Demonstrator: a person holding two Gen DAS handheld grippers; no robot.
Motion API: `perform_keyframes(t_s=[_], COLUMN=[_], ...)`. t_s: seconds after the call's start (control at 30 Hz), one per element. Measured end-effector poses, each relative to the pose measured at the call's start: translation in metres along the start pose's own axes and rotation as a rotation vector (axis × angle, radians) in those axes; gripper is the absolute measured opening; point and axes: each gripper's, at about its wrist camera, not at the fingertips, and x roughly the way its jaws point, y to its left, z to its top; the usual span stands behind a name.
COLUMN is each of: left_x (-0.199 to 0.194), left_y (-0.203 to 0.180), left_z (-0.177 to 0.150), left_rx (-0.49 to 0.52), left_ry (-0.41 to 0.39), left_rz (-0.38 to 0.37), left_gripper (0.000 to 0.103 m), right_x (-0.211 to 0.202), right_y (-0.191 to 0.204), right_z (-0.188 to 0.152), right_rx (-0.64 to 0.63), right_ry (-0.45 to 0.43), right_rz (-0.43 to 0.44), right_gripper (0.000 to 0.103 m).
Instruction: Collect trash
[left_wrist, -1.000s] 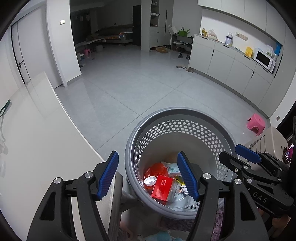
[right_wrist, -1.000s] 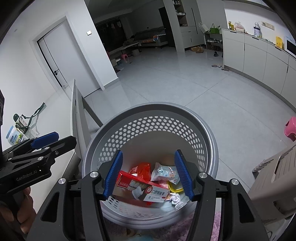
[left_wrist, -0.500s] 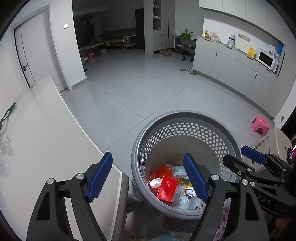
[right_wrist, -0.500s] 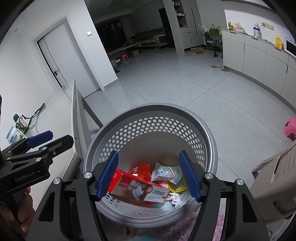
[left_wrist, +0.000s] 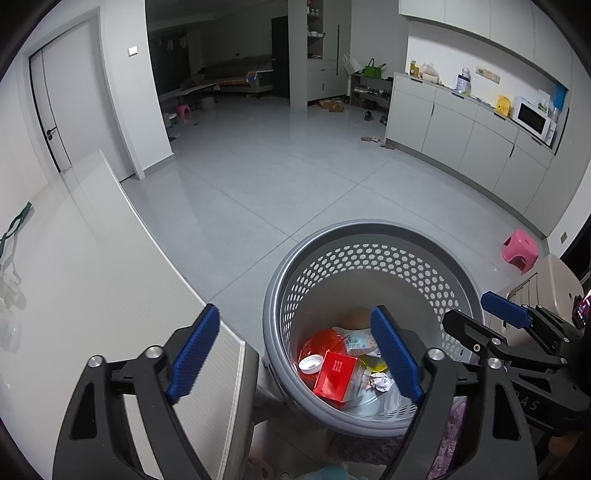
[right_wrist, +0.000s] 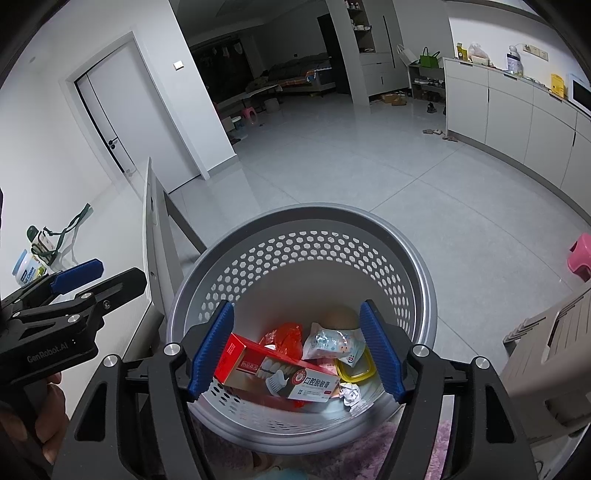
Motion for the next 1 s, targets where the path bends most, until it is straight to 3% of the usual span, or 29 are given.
perform_keyframes(t_s=[0.07,0.37,1.0], left_x=[-0.0016,-0.0022,0.0045], left_y=[0.0002,-0.0006,-0.0011], left_z=[0.0000,0.0014,0.0026], left_rx=[-0.007,-0.012,-0.015], left_ry=[-0.008,-0.008,0.019], left_rz=[0.013,0.033,0.055], left_gripper=[0.093,0.096,0.097], right_x=[0.0000,0.0022,0.0046], right_y=[0.0000,0.0019,0.0065], right_z=[0.0001,0.0008,-0.0002], right_rx=[0.000,-0.002,-0.006], right_ry=[-0.001,0.003,0.000], right_rz=[0.000,0.001,0.001], right_gripper=[0.068,0.068,0.068])
